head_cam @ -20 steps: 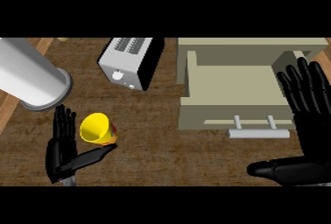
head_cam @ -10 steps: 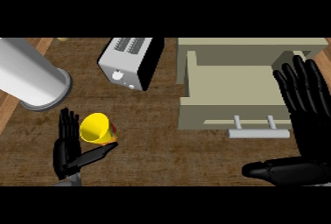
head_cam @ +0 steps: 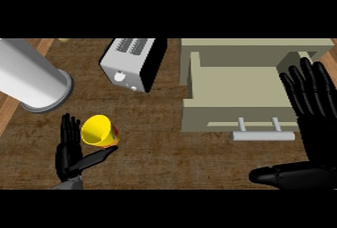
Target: Pick up the cup, place it into the drawer and close the drawer
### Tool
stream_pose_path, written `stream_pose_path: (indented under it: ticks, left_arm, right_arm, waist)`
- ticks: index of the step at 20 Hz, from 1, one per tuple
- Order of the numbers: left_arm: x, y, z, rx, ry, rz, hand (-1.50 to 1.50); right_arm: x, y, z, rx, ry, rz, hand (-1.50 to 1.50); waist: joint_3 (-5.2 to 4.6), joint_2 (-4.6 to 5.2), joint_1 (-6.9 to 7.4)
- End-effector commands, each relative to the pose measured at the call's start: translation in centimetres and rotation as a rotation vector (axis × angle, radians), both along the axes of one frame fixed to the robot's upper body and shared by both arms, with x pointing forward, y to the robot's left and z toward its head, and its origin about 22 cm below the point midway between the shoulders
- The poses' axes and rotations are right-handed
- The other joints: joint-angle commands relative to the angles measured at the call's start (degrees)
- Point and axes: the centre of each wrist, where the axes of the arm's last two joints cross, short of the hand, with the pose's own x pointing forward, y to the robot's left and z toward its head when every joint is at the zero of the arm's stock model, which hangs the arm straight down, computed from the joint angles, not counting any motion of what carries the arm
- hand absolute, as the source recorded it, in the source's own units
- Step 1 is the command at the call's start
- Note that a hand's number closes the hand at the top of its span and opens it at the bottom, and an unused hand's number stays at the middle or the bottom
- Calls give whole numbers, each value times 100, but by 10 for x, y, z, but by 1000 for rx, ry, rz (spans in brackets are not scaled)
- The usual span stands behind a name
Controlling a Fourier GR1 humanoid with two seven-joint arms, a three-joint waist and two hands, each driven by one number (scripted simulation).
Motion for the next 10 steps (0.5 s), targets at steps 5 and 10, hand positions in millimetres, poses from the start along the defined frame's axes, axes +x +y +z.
stream_pose_path:
  ticks: [5, 10]
  left_arm:
    - [10, -2, -18, -15, -13, -28, -150]
    - [-2, 18, -9, -17, -34, -43, -150]
  right_arm:
    - [-2, 11, 15, 2, -3, 8, -150]
    - [5, -6, -4, 9, -3, 5, -150]
  waist:
    - [0, 0, -1]
    - [3, -5, 20]
